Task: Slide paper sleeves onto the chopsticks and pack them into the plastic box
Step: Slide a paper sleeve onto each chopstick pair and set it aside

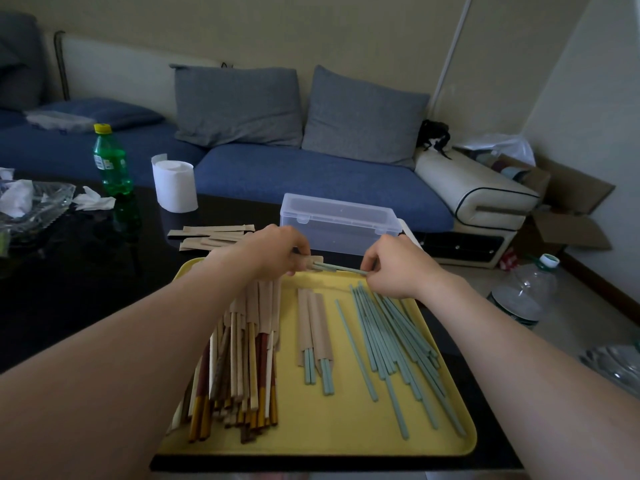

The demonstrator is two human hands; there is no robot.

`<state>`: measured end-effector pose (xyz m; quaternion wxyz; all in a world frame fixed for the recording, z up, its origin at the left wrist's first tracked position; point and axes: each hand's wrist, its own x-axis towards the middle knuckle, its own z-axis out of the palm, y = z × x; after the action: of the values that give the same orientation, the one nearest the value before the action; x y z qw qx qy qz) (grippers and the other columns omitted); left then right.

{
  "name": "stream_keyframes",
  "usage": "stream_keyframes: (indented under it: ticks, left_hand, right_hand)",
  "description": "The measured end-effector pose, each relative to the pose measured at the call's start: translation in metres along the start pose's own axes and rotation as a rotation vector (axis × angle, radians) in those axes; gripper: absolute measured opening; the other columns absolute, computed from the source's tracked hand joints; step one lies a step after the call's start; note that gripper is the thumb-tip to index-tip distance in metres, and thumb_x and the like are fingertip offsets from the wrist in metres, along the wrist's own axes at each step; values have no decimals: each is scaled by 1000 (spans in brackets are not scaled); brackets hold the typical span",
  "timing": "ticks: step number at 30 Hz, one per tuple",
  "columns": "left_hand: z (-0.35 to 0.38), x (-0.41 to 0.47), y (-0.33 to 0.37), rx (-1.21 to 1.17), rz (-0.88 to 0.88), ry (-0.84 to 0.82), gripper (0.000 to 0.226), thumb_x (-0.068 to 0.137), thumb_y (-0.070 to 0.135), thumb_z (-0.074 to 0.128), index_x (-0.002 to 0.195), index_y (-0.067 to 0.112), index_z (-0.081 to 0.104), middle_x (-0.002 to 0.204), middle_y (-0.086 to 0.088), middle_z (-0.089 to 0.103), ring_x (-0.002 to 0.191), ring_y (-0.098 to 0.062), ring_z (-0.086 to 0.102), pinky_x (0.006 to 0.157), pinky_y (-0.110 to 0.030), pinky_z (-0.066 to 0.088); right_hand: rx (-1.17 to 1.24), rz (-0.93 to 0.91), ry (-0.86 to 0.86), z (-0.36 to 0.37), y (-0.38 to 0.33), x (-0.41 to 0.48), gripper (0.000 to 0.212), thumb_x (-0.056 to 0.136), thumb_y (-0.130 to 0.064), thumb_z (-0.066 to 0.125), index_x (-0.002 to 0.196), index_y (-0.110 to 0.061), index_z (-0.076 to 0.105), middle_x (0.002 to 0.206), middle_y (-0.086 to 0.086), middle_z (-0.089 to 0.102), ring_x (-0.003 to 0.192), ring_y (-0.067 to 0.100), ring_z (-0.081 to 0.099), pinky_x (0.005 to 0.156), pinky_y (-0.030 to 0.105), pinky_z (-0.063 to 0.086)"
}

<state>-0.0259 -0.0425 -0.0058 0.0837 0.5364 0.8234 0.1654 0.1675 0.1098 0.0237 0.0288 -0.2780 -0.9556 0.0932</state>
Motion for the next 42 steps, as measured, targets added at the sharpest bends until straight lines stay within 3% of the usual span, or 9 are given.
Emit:
stream_keyframes:
  ticks: [12, 16, 19, 22, 26, 29, 33, 36, 42]
  left_hand:
    - [-2, -2, 9, -83, 81, -57, 8, 101, 26, 66, 108, 30, 70, 91, 8, 71, 82, -8, 67, 78, -27, 54]
    - [-4, -3, 11, -157, 81, -39, 6, 102, 28, 65, 105, 28, 70, 90, 7, 72, 80, -11, 71, 75, -25, 55]
    - [-5, -4, 11, -186, 84, -22, 7, 103, 29, 65, 107, 27, 69, 91, 7, 72, 82, -11, 71, 76, -25, 52]
    - [-8, -6, 11, -203, 82, -40, 7, 102, 28, 65, 108, 26, 70, 91, 6, 73, 83, -11, 72, 79, -26, 55]
    - [-11, -6, 21, -209, 109, -87, 8, 102, 28, 65, 108, 25, 70, 91, 6, 75, 83, -11, 72, 78, -24, 55]
    - [-12, -7, 24, -199, 114, -115, 8, 103, 26, 65, 109, 25, 69, 90, 5, 76, 82, -12, 73, 77, -25, 55]
    - [-11, -8, 24, -188, 76, -163, 29, 98, 26, 72, 121, 29, 53, 91, 6, 78, 88, -12, 73, 86, -30, 55]
    - [-10, -7, 25, -177, 54, -164, 38, 94, 26, 77, 121, 27, 49, 100, 4, 74, 96, -15, 71, 90, -34, 56]
    - [-4, -5, 22, -69, 56, -47, 40, 84, 38, 85, 114, 31, 60, 108, 11, 64, 103, -14, 63, 101, -44, 54]
  right_hand:
    - [89, -94, 67, 4, -8, 3, 19, 100, -22, 71, 109, -31, 84, 101, -14, 77, 104, 13, 69, 101, 38, 54]
    - [341, -31, 172, 0, -20, 4, 30, 106, -21, 67, 135, -22, 74, 124, -1, 74, 106, 11, 68, 88, 20, 47]
    - [439, 188, 233, -6, -19, 3, 44, 112, -15, 45, 155, -15, 54, 135, 9, 59, 93, 15, 53, 78, 23, 40]
    - [534, 282, 158, -3, -24, 4, 48, 109, -8, 39, 157, -9, 46, 132, 9, 50, 100, 20, 54, 91, 33, 43]
    - [758, 234, 84, 7, -42, 8, 62, 102, -4, 38, 161, -22, 41, 150, 5, 47, 140, 25, 47, 120, 43, 38]
    - [759, 186, 39, 9, -46, 7, 60, 102, -3, 41, 156, -27, 48, 142, -1, 47, 131, 19, 43, 109, 38, 39]
    - [571, 48, -62, 6, -40, 2, 38, 97, -20, 70, 135, -26, 68, 123, 2, 73, 120, 22, 66, 103, 39, 53]
    - [532, -7, -143, 2, -40, -2, 51, 90, -28, 87, 136, -24, 68, 101, 0, 83, 108, 17, 74, 103, 39, 56]
    - [357, 69, -277, -1, -34, -1, 40, 89, -18, 90, 125, -14, 74, 92, 3, 82, 86, 14, 78, 89, 34, 64]
